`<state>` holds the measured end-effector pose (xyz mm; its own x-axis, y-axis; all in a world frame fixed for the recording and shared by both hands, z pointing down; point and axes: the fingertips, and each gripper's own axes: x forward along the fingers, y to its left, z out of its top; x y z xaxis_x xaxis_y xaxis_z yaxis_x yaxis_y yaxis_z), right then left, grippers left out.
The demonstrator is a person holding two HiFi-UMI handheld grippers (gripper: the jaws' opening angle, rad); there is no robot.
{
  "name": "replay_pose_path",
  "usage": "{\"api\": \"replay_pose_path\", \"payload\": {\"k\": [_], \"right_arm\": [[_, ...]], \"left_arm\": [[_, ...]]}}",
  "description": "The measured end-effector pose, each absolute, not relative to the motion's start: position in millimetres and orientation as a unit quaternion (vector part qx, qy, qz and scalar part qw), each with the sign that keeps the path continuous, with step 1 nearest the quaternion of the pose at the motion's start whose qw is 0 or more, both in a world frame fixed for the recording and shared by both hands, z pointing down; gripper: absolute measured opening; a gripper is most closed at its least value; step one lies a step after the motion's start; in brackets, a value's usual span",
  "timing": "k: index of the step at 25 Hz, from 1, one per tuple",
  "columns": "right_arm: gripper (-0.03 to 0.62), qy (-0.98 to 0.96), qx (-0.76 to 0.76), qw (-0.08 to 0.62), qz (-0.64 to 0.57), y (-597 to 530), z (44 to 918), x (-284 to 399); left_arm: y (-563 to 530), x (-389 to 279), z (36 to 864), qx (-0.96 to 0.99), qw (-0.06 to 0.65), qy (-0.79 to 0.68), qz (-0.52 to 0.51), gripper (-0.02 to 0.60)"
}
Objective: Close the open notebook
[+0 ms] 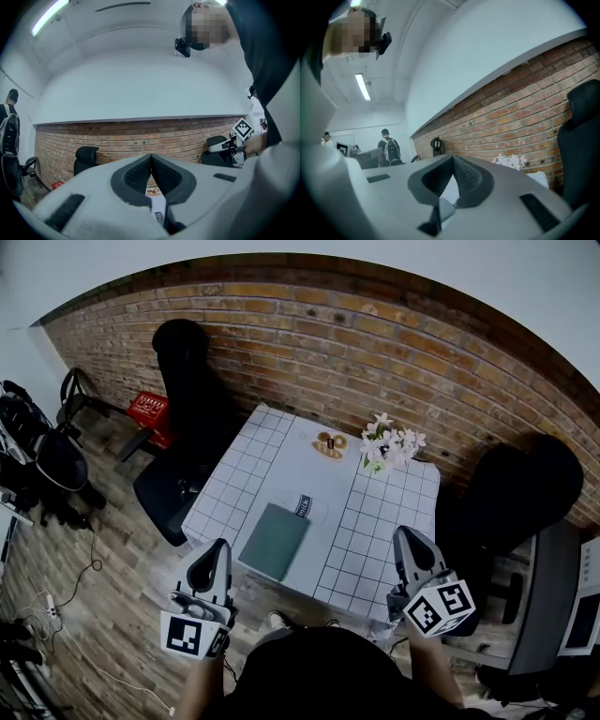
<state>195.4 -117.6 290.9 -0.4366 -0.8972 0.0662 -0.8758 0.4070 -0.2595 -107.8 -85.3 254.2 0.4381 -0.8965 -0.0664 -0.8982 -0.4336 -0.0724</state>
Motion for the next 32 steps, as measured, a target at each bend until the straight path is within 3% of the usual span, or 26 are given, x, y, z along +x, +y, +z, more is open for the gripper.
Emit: {"api": "replay_pose_path", "payload": {"k": [23, 32], "right_arm": [[0.014, 0.834, -0.544, 0.028, -0.091, -115.1, 279.5, 169.1], [0.014, 0.834, -0.546, 0.025, -0.078, -113.6, 275.6, 159.7]], "left_arm": [[-94.4, -133.5, 246.4, -0.849, 0.065, 0.520, 0.064, 0.025], [-92.6, -143.6, 265.2, -0.848, 0.041, 0.527, 0.037, 0.025]]}}
